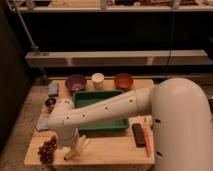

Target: Place banana in table surface

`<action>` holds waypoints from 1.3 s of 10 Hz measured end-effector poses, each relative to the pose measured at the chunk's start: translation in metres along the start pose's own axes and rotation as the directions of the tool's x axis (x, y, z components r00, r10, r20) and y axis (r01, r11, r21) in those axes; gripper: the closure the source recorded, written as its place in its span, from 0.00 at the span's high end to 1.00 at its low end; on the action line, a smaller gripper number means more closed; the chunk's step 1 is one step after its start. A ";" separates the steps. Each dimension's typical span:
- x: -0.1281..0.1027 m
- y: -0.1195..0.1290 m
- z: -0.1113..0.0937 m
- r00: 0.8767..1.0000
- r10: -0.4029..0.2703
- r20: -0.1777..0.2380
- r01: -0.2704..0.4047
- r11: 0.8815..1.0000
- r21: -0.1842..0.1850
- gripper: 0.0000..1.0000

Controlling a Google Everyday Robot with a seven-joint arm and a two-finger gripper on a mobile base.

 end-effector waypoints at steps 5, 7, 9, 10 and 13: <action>0.007 0.001 0.021 0.999 0.033 0.007 -0.033 0.999 -0.003 0.65; 0.008 0.004 0.027 0.999 0.039 0.005 -0.039 0.999 -0.012 0.65; 0.009 0.005 0.030 0.999 0.047 0.005 -0.047 0.999 -0.010 0.65; 0.009 0.005 0.032 0.999 0.049 0.005 -0.049 0.999 -0.010 0.65; 0.009 0.004 0.036 0.999 0.047 0.002 -0.047 0.999 -0.014 0.65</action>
